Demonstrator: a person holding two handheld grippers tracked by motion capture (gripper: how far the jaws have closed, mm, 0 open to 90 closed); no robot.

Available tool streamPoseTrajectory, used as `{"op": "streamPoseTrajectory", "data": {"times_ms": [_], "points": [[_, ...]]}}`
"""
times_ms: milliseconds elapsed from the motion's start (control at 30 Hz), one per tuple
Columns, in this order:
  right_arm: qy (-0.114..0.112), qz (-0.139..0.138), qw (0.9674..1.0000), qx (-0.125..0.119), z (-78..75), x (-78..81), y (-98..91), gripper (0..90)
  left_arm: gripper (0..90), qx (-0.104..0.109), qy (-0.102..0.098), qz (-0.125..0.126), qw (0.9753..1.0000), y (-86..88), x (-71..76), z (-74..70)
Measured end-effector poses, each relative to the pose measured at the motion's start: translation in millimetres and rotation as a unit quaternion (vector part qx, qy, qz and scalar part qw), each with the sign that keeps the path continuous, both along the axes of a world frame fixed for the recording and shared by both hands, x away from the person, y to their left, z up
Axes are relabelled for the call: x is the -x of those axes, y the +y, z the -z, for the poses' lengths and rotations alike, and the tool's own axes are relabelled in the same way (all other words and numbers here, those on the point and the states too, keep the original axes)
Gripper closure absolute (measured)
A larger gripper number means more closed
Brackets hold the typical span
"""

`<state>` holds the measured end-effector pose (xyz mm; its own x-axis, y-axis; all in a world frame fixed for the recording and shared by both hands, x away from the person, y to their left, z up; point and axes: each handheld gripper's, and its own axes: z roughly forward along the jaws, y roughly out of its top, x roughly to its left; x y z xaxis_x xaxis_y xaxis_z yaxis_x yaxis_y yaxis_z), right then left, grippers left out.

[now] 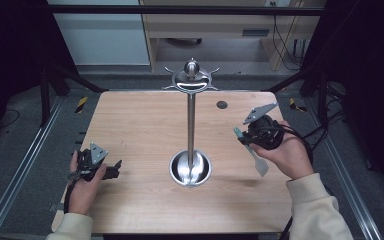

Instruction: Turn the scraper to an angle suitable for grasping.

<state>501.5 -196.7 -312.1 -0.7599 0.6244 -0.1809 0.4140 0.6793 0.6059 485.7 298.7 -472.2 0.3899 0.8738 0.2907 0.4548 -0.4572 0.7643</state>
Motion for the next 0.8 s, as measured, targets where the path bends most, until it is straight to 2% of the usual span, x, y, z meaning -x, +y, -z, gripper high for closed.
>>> {"op": "streamPoseTrajectory", "data": {"times_ms": [133,167,200,300,367,500,767,800], "points": [[-0.017,0.007,0.9995,-0.026,-4.3,-0.5,-2.9,74.8,3.4,0.001,0.003,-0.004,1.0000,0.9,0.3,1.9],[-0.017,0.007,0.9995,-0.026,-4.3,-0.5,-2.9,74.8,3.4,0.001,0.003,-0.004,1.0000,0.9,0.3,1.9],[-0.025,0.010,0.9989,-0.038,-5.6,-1.0,-3.9,74.8,3.4,0.001,0.004,-0.008,1.0000,2.2,0.7,2.6],[-0.031,0.011,0.9984,-0.047,-6.5,-2.4,-4.9,74.8,3.4,0.002,0.004,-0.013,0.9999,3.9,1.0,3.4],[-0.039,0.014,0.9965,-0.073,-7.0,-4.7,-6.3,74.8,3.4,0.005,0.005,-0.019,0.9998,5.5,1.7,4.1],[-0.043,0.010,0.9963,-0.073,-10.0,-6.6,-4.5,74.8,3.4,0.008,0.003,-0.027,0.9996,8.6,2.1,4.2],[-0.054,0.004,0.9943,-0.092,-22.5,-1.7,-5.0,74.8,3.4,0.008,0.007,-0.030,0.9995,10.2,2.5,5.0],[-0.060,0.008,0.9935,-0.096,-27.8,-1.8,-6.0,74.8,3.4,0.009,0.008,-0.030,0.9995,10.5,2.6,5.4]]}}
